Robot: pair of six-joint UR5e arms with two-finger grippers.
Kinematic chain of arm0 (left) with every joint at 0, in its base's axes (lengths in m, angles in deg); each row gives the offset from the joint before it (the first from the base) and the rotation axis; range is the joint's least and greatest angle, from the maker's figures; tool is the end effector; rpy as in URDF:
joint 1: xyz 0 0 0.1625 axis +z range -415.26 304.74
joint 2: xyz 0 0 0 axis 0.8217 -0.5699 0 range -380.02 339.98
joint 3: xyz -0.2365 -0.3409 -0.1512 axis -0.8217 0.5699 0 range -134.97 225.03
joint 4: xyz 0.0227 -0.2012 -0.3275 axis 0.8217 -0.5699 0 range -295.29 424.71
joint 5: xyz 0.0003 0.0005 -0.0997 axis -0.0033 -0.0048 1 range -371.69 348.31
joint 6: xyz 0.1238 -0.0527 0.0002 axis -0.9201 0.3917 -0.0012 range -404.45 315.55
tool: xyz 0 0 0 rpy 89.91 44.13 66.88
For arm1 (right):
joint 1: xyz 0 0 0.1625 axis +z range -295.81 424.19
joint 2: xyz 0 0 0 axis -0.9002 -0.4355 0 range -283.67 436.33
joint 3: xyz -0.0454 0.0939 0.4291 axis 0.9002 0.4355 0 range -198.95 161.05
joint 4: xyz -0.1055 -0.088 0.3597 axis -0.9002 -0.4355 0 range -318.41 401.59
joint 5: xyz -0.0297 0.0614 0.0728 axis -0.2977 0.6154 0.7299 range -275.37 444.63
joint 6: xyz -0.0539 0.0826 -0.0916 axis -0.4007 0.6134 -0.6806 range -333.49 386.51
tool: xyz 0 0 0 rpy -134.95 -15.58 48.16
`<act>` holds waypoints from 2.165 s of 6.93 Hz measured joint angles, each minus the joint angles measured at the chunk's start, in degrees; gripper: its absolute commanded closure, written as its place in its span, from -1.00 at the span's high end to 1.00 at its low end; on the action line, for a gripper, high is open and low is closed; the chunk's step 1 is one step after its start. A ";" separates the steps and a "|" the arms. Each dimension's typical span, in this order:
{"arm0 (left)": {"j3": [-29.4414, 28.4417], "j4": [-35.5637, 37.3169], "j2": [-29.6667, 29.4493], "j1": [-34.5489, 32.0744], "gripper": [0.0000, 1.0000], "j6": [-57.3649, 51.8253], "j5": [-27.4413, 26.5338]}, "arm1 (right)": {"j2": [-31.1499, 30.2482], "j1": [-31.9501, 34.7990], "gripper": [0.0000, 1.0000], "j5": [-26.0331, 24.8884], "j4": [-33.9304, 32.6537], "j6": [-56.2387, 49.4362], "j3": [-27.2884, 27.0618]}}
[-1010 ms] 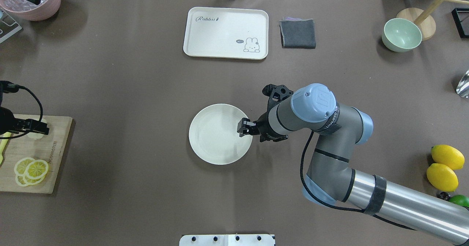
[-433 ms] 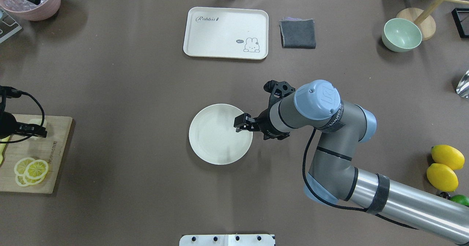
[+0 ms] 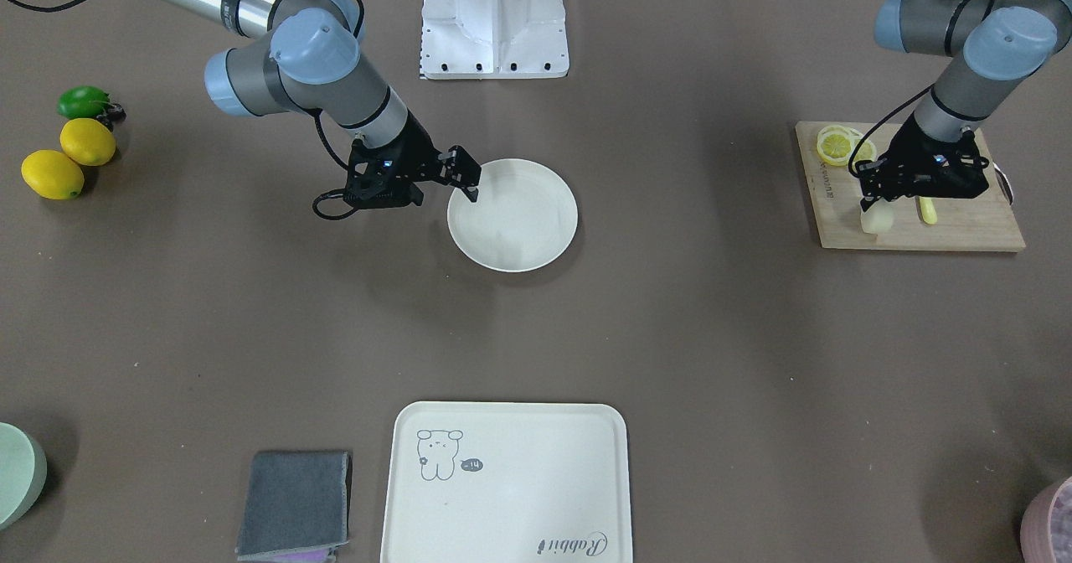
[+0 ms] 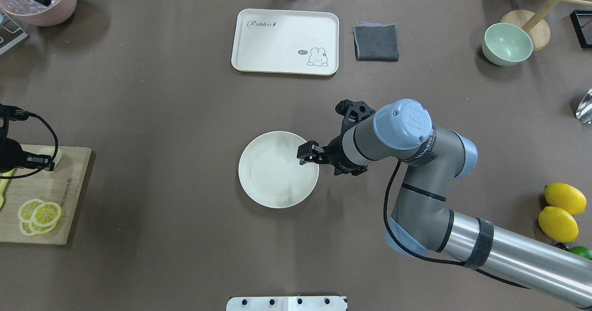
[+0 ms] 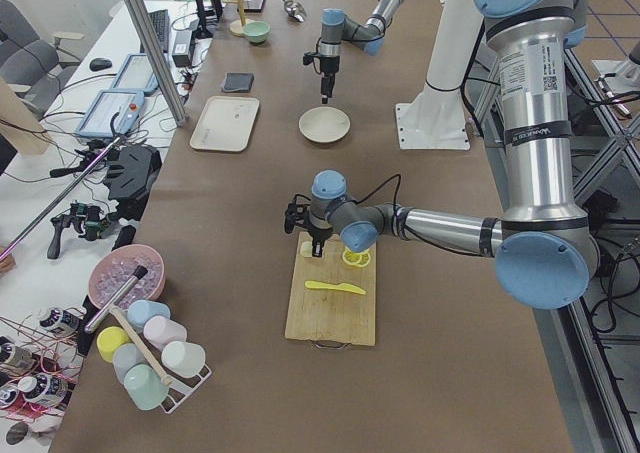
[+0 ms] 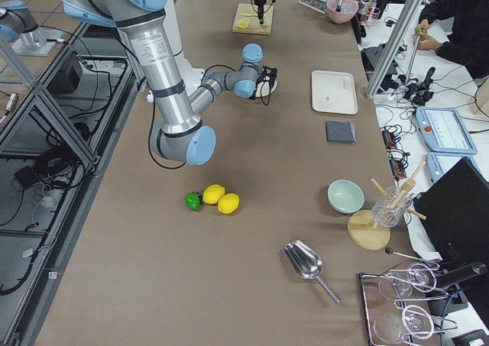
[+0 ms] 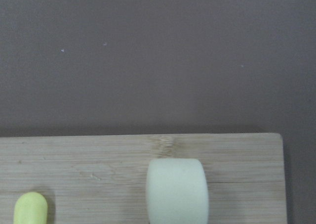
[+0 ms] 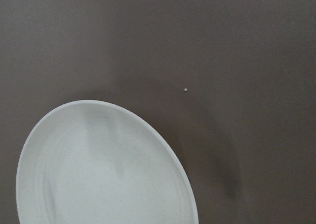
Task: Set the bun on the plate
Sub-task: 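Grasp the pale round bun with the left gripper while the right arm withdraws, then carry the bun with the left gripper over the white plate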
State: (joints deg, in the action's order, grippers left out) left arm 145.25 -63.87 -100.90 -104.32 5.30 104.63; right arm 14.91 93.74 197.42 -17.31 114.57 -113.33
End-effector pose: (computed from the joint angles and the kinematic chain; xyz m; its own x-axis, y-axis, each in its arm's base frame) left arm 0.2359 -0.3843 0.6207 0.7025 0.0739 -0.7078 0.0495 0.9871 0.1522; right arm -0.5424 -0.4009 0.3184 0.3856 0.1827 0.9044 -0.1389 0.9805 -0.1389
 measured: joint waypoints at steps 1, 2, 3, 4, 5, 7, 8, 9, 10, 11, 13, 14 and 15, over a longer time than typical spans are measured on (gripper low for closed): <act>1.56 0.32 -0.06 -0.18 -0.76 0.05 0.08 | -0.80 1.68 0.99 1.53 -0.27 -0.20 -0.93; 3.58 1.31 -0.77 -0.24 -0.75 0.31 0.12 | -2.78 5.24 0.99 5.10 -0.51 -0.90 -2.22; 5.21 4.48 -3.37 -0.24 -0.74 1.07 0.04 | -5.57 9.75 0.99 9.09 -0.59 -3.77 -3.17; 6.63 9.75 -8.06 -0.13 -0.74 3.22 -0.19 | -9.27 14.57 0.99 12.94 -0.65 -10.95 -3.58; 7.83 13.69 -12.69 0.78 -0.74 6.67 -0.29 | -12.74 19.15 0.99 16.03 -0.69 -19.53 -3.33; 8.37 20.12 -23.81 8.95 -0.73 17.44 -2.26 | -17.88 27.64 0.99 20.84 -0.78 -34.87 -1.02; 7.27 27.34 -32.16 15.14 -0.65 21.33 -7.75 | -19.73 31.36 0.99 22.75 -0.83 -41.52 0.83; 4.73 32.56 -39.17 20.38 -0.65 24.59 -12.90 | -21.28 34.08 0.99 23.65 -0.85 -47.19 2.58; 0.53 33.51 -44.37 23.97 -0.65 28.44 -15.72 | -22.85 36.43 0.99 24.00 -0.86 -53.09 4.44; -4.60 30.88 -47.80 25.56 -0.65 30.43 -17.13 | -24.37 38.28 0.99 24.10 -0.87 -58.02 5.86; -12.72 23.42 -50.95 26.40 0.18 31.60 -18.92 | -26.63 40.32 0.99 24.14 -0.86 -62.43 6.48; -13.79 22.23 -51.69 26.61 0.96 31.72 -19.13 | -27.43 40.73 0.99 24.17 -0.85 -62.89 6.19; -14.01 21.94 -52.06 26.85 0.96 31.73 -19.28 | -27.87 40.90 0.99 24.20 -0.83 -63.03 6.00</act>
State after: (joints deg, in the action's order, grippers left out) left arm 131.24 -41.93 -152.96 -77.46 37.02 85.35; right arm -12.97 134.64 221.62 -18.13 51.54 -107.33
